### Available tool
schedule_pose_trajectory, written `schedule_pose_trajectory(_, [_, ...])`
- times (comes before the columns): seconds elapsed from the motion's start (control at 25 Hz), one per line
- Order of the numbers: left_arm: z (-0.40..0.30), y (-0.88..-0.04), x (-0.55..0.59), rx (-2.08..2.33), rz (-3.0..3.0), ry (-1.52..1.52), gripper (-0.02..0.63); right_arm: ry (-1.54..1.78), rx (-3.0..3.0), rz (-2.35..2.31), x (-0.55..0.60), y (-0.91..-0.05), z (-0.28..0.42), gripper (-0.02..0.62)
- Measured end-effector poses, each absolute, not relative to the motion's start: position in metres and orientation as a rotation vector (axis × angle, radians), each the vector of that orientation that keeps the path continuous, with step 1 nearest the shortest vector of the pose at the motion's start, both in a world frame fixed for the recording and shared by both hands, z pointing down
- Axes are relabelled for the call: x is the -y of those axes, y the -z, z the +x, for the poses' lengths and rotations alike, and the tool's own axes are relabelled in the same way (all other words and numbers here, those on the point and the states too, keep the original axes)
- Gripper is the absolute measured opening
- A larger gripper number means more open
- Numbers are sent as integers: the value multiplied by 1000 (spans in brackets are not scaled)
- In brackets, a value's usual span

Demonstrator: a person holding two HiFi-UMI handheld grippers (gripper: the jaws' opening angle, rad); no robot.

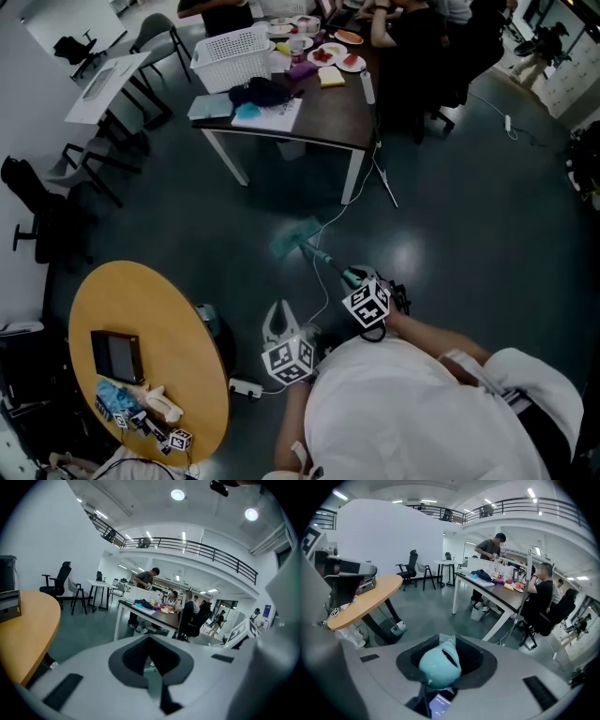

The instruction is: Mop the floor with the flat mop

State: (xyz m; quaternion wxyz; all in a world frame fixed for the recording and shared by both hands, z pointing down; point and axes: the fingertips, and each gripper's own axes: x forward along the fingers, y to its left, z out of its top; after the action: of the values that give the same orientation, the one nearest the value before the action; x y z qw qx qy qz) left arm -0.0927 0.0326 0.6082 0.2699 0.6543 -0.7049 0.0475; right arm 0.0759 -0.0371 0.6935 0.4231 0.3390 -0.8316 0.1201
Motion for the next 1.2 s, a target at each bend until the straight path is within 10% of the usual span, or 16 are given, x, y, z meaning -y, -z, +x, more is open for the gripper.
schedule_pose_trajectory(1.2, [-127, -632, 0, 1912, 1656, -115, 5, -248, 2085, 871, 172, -745, -5, 114])
